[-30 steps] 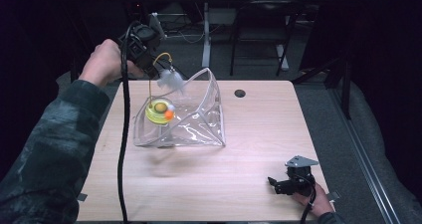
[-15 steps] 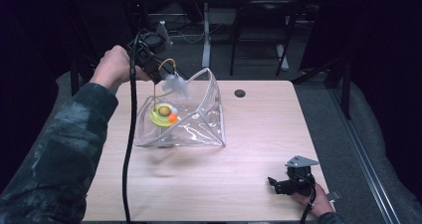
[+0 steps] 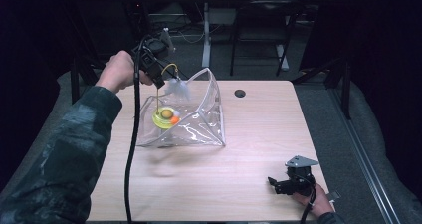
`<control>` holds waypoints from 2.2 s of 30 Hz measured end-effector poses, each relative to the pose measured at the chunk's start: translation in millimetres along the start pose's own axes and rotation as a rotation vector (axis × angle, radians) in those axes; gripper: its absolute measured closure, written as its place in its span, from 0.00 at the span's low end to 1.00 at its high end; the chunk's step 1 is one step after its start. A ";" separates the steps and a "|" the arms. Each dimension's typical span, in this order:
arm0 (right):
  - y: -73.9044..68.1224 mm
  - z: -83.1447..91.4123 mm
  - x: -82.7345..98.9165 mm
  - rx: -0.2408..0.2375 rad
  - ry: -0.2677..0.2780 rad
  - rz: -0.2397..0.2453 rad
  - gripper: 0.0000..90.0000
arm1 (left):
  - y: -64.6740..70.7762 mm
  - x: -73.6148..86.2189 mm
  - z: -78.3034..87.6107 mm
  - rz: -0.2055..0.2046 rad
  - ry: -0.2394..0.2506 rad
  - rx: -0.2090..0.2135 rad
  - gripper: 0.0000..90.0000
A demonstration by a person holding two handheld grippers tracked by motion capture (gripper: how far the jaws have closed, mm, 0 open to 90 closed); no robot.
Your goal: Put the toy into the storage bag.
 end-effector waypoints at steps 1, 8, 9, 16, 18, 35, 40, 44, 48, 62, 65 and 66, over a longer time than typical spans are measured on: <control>0.0 0.0 0.0 0.000 0.000 0.000 0.00 | 0.1 0.1 -1.6 0.000 -0.001 0.001 0.98; 0.0 0.0 0.0 0.000 0.000 0.000 0.00 | 1.7 0.1 -12.6 -0.006 -0.012 0.014 0.98; 0.0 0.0 0.0 0.000 0.000 0.000 0.00 | 1.2 -0.2 -13.9 -0.007 -0.008 0.011 0.98; 0.0 0.0 0.0 0.000 0.000 0.000 0.00 | 0.2 1.6 -25.3 -0.001 -0.001 0.012 0.98; 0.0 0.0 0.0 0.000 0.000 0.000 0.00 | 0.7 2.9 -29.5 0.003 -0.006 0.018 0.98; -0.1 0.0 0.0 0.001 0.001 -0.001 0.00 | 0.9 10.2 -56.2 0.030 -0.024 0.042 0.98; 0.1 0.3 0.1 0.000 -0.003 0.003 0.00 | 0.3 12.8 -64.9 0.036 -0.041 0.045 0.98; -0.1 0.0 0.0 0.001 0.001 0.000 0.00 | -2.2 13.4 -69.7 0.047 -0.039 0.043 0.98; 0.1 0.3 0.1 0.000 -0.004 0.003 0.00 | -3.5 14.1 -75.9 0.051 -0.041 0.039 0.98; 0.2 0.4 0.1 0.000 -0.004 0.004 0.00 | -5.0 18.0 -92.6 0.067 -0.050 0.023 0.97; -0.1 0.1 0.0 0.000 0.000 0.000 0.00 | -5.6 21.6 -97.7 0.071 -0.060 0.019 0.97; -0.1 0.1 0.0 0.000 0.000 0.000 0.00 | -5.9 22.5 -98.3 0.078 -0.057 0.021 0.97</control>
Point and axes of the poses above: each handheld gripper's, and its own axes: z roughly backward along the jaws, x roughly out of its underside, y roughly to its right, the point moved 7 cm from there along -z, roughly forward along the jaws, and after that the axes turned 10 degrees about y, right-handed, at the moved point
